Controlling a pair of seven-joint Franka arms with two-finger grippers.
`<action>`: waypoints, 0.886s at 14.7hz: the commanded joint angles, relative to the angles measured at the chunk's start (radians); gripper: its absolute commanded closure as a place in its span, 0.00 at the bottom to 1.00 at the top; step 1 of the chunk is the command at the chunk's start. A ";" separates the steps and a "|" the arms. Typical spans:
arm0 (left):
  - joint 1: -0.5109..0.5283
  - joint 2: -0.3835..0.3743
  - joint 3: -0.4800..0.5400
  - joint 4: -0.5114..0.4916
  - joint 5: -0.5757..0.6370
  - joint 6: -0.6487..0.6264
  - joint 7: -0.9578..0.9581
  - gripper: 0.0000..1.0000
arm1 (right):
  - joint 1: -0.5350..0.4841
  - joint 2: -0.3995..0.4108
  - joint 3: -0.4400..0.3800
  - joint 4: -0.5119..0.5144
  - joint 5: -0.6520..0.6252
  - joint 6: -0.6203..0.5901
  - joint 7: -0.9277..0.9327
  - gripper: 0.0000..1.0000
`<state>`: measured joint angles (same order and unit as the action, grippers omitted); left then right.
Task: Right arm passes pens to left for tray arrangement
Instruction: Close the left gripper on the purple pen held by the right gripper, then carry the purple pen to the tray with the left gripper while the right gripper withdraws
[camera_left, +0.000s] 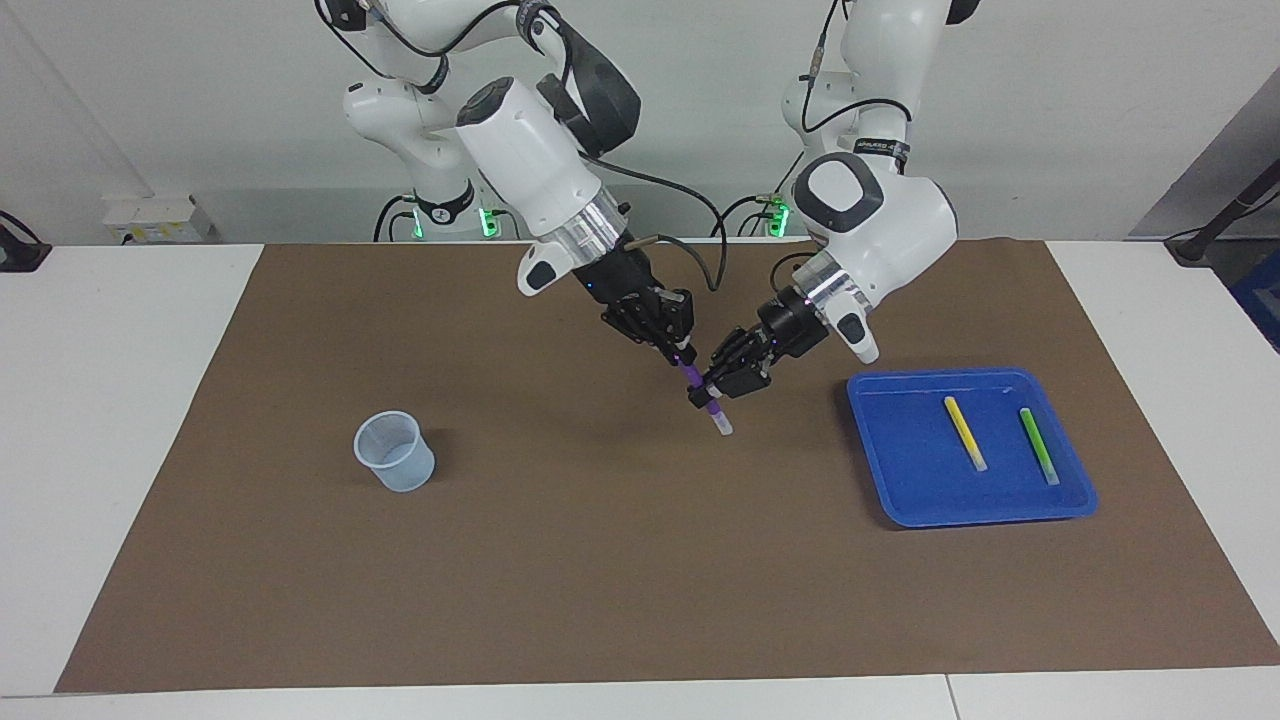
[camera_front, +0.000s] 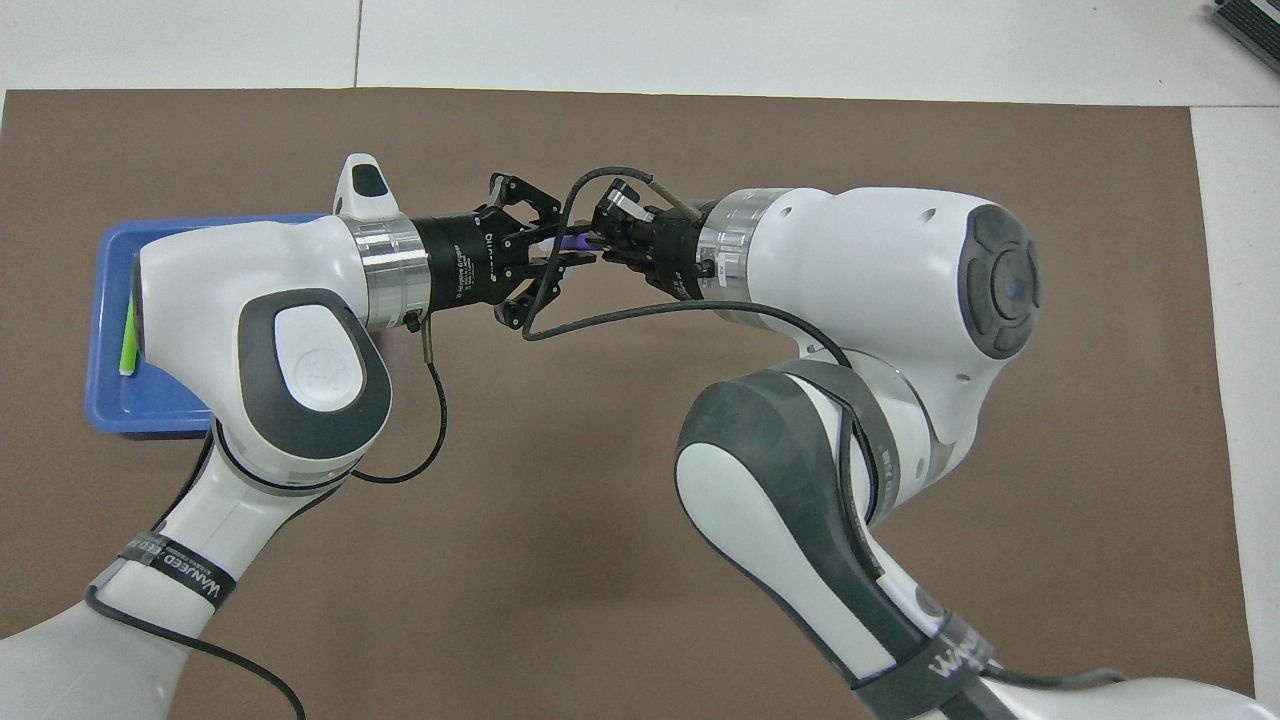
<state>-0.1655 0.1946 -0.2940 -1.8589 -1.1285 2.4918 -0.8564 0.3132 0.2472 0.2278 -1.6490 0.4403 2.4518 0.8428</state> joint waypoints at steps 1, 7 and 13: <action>-0.015 0.008 0.006 0.007 -0.011 -0.008 0.002 1.00 | -0.002 0.004 -0.001 0.006 0.018 0.015 0.007 0.94; 0.001 0.008 0.010 0.018 -0.002 -0.056 0.002 1.00 | -0.022 0.004 -0.001 0.009 0.005 0.009 -0.002 0.24; 0.080 0.025 0.013 0.084 0.253 -0.209 0.036 1.00 | -0.098 -0.034 -0.013 0.032 -0.032 -0.118 -0.039 0.00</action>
<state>-0.1124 0.1963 -0.2815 -1.8228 -0.9825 2.3555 -0.8439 0.2622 0.2425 0.2118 -1.6331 0.4292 2.4097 0.8355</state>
